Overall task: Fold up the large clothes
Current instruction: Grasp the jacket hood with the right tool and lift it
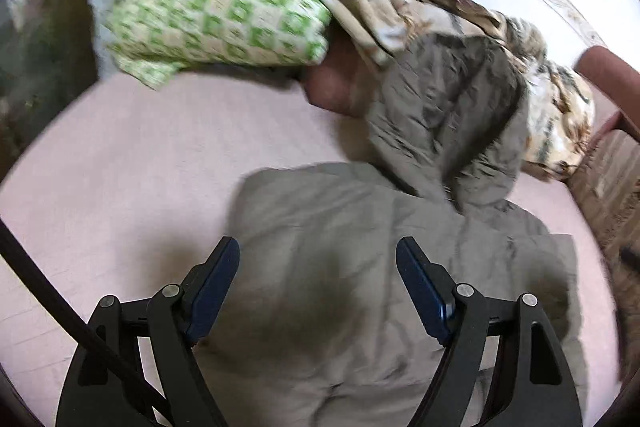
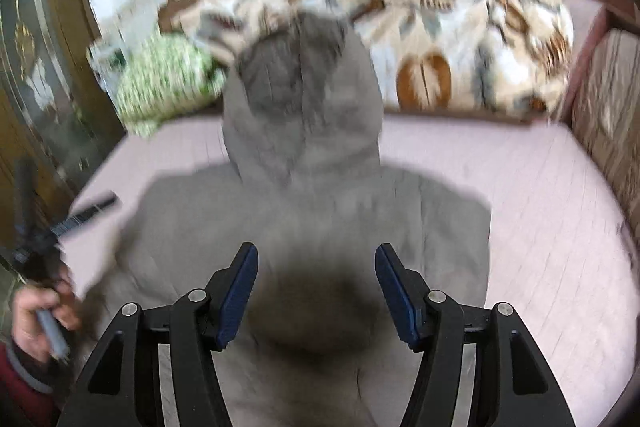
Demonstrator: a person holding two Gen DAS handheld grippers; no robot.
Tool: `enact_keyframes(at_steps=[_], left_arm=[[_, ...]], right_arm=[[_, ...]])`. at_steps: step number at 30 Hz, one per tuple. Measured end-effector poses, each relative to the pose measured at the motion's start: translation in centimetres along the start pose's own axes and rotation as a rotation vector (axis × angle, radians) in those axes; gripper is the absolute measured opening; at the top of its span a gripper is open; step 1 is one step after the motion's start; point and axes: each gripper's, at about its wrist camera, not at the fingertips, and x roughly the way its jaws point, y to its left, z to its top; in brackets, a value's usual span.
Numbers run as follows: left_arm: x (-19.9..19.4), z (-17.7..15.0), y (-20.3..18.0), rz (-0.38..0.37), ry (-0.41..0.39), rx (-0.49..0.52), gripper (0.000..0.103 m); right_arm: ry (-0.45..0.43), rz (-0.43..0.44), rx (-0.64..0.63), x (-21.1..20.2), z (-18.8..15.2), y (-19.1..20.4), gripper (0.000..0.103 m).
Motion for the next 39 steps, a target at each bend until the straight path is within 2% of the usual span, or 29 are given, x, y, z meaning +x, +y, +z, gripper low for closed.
enact_keyframes(at_steps=[5, 8, 10, 12, 17, 20, 22, 24, 27, 30, 34, 39], left_arm=[[0.8, -0.6, -1.0, -0.054, 0.017, 0.061, 0.080], [1.8, -1.0, -0.7, -0.057, 0.034, 0.060, 0.080], [2.2, -1.1, -0.6, -0.044, 0.030, 0.070, 0.080], [2.2, -0.8, -0.4, -0.041, 0.027, 0.072, 0.080], [2.9, -0.5, 0.1, -0.084, 0.043, 0.038, 0.080], [3.4, -0.5, 0.1, -0.091, 0.056, 0.028, 0.080], [3.6, -0.5, 0.0, -0.092, 0.062, 0.032, 0.080], [3.7, -0.5, -0.2, -0.092, 0.063, 0.041, 0.080], [3.6, -0.5, -0.3, -0.092, 0.060, 0.046, 0.080], [3.3, -0.4, -0.4, -0.096, 0.063, 0.032, 0.080], [2.2, -0.1, -0.4, -0.098, 0.039, 0.034, 0.080], [0.7, 0.2, 0.1, -0.098, 0.003, 0.016, 0.080]], right_arm=[[-0.016, -0.019, -0.039, 1.4, 10.0, 1.0, 0.065], [-0.003, -0.035, -0.002, 5.5, 16.6, -0.4, 0.065], [-0.010, -0.056, 0.021, 8.1, 19.5, -1.0, 0.065], [0.024, -0.079, 0.031, 11.1, 21.8, -1.4, 0.065], [0.069, -0.104, 0.047, 16.3, 25.2, -2.2, 0.065], [0.093, -0.144, 0.022, 18.8, 26.0, -2.4, 0.065], [0.110, -0.141, 0.025, 20.5, 25.9, -2.8, 0.058], [0.127, -0.119, 0.025, 21.5, 25.6, -3.2, 0.011], [0.081, -0.144, -0.066, 20.3, 24.7, -1.7, 0.007], [0.030, -0.137, -0.102, 17.4, 24.3, -0.3, 0.006], [-0.062, -0.071, -0.172, 10.7, 22.3, 2.6, 0.006], [-0.126, -0.014, -0.243, 2.7, 17.2, 5.6, 0.006]])
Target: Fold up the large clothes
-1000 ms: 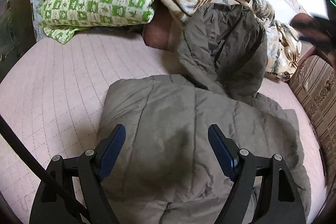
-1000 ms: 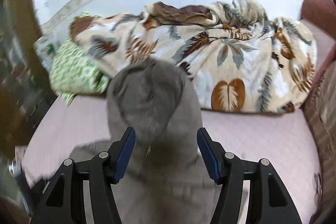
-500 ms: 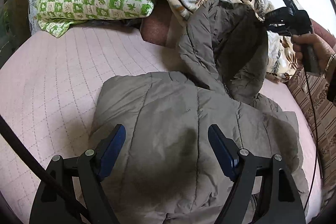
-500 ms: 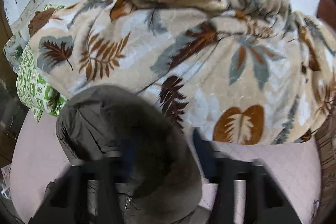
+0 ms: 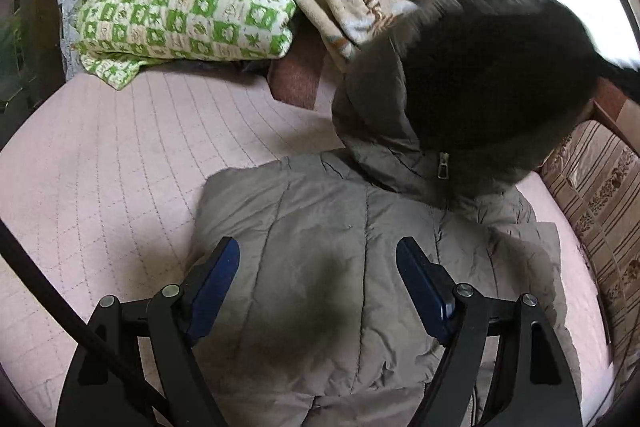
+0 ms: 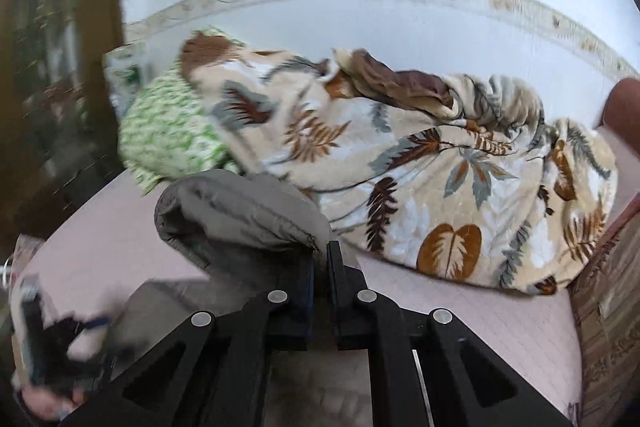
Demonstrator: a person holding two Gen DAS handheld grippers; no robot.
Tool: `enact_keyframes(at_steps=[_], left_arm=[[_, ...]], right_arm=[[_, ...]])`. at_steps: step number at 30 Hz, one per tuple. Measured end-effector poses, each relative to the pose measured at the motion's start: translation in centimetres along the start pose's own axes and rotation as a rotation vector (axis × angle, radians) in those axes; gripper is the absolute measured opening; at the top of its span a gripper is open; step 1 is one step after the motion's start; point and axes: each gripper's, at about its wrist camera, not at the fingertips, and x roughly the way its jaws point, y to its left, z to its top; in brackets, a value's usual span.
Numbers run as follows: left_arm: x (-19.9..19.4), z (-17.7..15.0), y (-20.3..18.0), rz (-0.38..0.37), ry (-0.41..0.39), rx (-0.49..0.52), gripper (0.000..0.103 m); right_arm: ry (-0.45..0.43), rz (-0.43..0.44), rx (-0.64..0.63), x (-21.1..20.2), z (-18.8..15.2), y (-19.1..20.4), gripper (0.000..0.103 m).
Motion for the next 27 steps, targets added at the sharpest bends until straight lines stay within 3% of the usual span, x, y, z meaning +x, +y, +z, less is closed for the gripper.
enact_keyframes(at_steps=[2, 4, 6, 8, 10, 14, 17, 19, 21, 22, 23, 25, 27], left_arm=[[-0.7, 0.1, 0.4, -0.014, -0.015, -0.018, 0.080], [-1.3, 0.2, 0.8, -0.097, -0.016, -0.056, 0.080], [-1.5, 0.1, 0.9, -0.218, 0.004, -0.104, 0.080], [-0.9, -0.3, 1.2, -0.442, 0.079, -0.197, 0.080], [-0.4, -0.9, 1.0, -0.606, 0.133, -0.264, 0.080], [0.8, -1.9, -0.2, -0.764, 0.188, -0.311, 0.080], [2.8, -3.0, -0.9, -0.830, 0.237, -0.421, 0.080], [3.3, -3.3, -0.8, -0.822, 0.213, -0.476, 0.079], [2.9, -3.0, -1.0, -0.797, 0.170, -0.469, 0.066], [2.4, -2.8, -1.1, -0.759, 0.155, -0.442, 0.048], [1.8, -2.6, -1.2, -0.716, 0.132, -0.414, 0.039], [0.9, -2.4, -1.0, -0.670, 0.103, -0.375, 0.029], [0.1, -2.8, -1.0, -0.636, 0.100, -0.365, 0.027]], right_arm=[[-0.023, 0.027, -0.012, -3.1, -2.4, 1.5, 0.006], [-0.038, 0.037, -0.017, -5.3, -4.4, 2.4, 0.006], [-0.043, 0.060, 0.008, -6.9, -6.6, 2.9, 0.006], [-0.050, 0.061, 0.023, -8.1, -9.1, 3.6, 0.006], [-0.049, 0.053, 0.030, -8.6, -11.1, 4.1, 0.006], [-0.055, 0.080, 0.121, -8.7, -13.7, 3.7, 0.006], [-0.062, 0.101, 0.143, -8.9, -14.6, 4.2, 0.006], [-0.072, 0.116, 0.159, -9.3, -14.9, 4.5, 0.006], [-0.070, 0.129, 0.168, -9.6, -15.2, 4.7, 0.006], [-0.070, 0.123, 0.167, -9.8, -15.4, 4.8, 0.006], [-0.069, 0.117, 0.168, -9.9, -15.6, 4.8, 0.006], [-0.057, 0.116, 0.170, -10.1, -16.2, 4.7, 0.006], [-0.052, 0.110, 0.169, -10.3, -17.0, 4.7, 0.006]])
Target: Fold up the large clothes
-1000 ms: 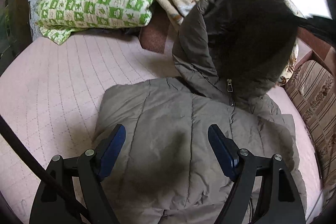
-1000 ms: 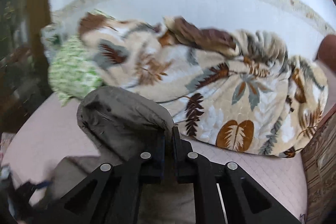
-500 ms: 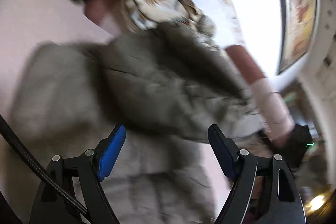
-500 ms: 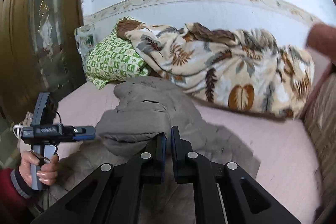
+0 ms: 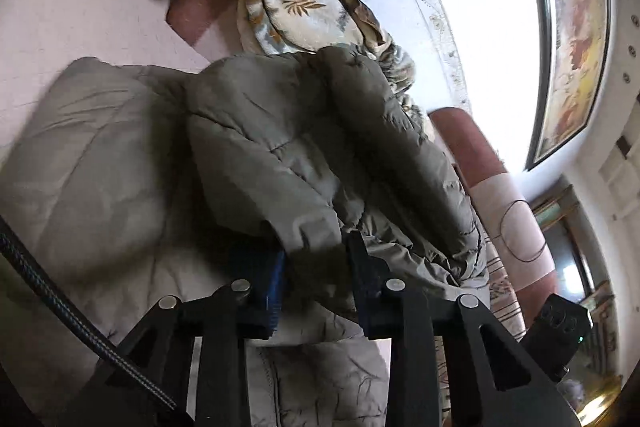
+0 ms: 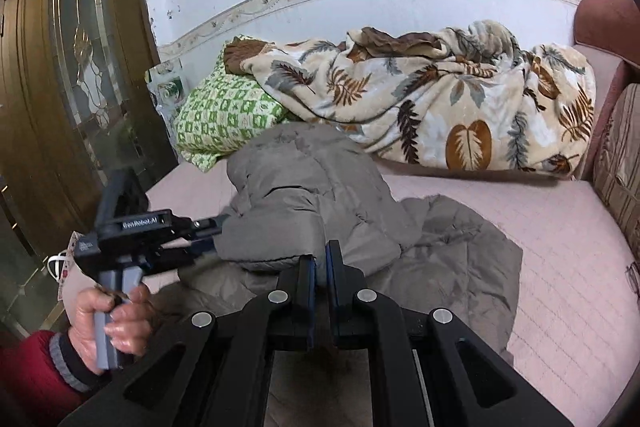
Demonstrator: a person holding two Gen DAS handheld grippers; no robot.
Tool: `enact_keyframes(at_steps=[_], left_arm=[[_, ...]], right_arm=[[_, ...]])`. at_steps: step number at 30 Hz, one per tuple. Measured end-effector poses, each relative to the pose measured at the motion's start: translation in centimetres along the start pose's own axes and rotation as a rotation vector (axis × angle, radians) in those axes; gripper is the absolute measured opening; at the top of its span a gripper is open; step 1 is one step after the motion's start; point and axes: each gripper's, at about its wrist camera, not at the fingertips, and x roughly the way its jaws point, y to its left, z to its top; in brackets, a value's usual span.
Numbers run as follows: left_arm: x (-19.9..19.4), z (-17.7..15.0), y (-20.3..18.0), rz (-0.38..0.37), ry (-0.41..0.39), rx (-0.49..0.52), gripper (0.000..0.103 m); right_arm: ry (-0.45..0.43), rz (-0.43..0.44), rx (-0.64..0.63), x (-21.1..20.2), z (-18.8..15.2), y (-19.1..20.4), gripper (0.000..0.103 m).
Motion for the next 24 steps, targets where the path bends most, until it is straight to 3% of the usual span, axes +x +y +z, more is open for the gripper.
enact_keyframes(at_steps=[6, 12, 19, 24], left_arm=[[-1.3, -3.2, -0.9, 0.172, 0.011, 0.106, 0.026], [0.1, -4.5, 1.6, 0.286, 0.092, 0.096, 0.026], [1.2, -5.5, 2.2, 0.354, 0.140, 0.129, 0.026], [1.1, -5.5, 1.5, 0.387, 0.140, 0.181, 0.026]], right_arm=[[0.039, -0.028, -0.031, 0.4, -3.0, 0.2, 0.006], [0.175, -0.066, -0.054, 4.0, -6.8, -0.6, 0.006], [0.320, -0.133, -0.103, 8.3, -10.3, -1.6, 0.006], [0.350, -0.160, -0.131, 9.3, -10.8, -1.5, 0.007]])
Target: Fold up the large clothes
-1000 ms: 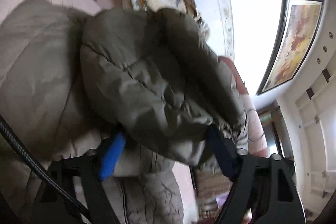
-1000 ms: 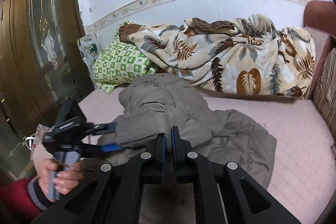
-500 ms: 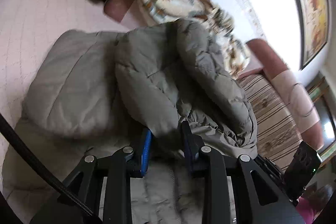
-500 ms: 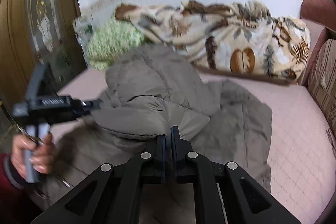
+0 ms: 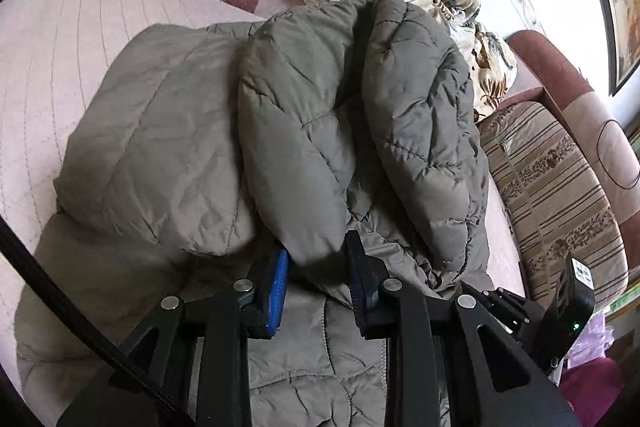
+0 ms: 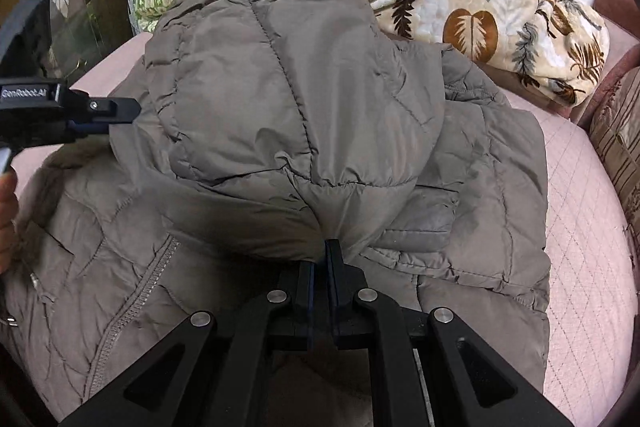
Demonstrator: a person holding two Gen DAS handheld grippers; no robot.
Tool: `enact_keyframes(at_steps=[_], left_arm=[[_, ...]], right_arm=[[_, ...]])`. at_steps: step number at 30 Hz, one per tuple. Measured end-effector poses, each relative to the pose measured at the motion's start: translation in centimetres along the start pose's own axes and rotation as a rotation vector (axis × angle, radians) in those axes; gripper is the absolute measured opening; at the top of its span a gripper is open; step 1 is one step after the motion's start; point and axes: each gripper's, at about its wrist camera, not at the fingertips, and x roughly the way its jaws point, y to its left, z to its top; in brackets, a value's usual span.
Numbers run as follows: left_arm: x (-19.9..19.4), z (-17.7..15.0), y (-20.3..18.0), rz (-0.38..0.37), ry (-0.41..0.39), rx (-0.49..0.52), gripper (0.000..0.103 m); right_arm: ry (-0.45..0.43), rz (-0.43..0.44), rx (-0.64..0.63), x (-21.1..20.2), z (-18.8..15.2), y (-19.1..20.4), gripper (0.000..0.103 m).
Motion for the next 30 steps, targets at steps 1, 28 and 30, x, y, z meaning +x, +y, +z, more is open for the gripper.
enact_keyframes(at_steps=[1, 28, 30], left_arm=[[0.1, 0.2, -0.1, 0.004, 0.002, 0.008, 0.026], [2.6, 7.2, -7.0, 0.210, -0.168, 0.288, 0.052], [4.6, 6.3, -7.3, 0.238, -0.113, 0.335, 0.052]], right_arm=[[-0.004, 0.000, 0.003, -0.1, 0.0, -0.1, 0.008], [-0.265, 0.091, 0.272, -2.8, 11.1, -5.2, 0.048], [-0.221, 0.118, 0.269, -1.0, 10.8, -4.8, 0.048]])
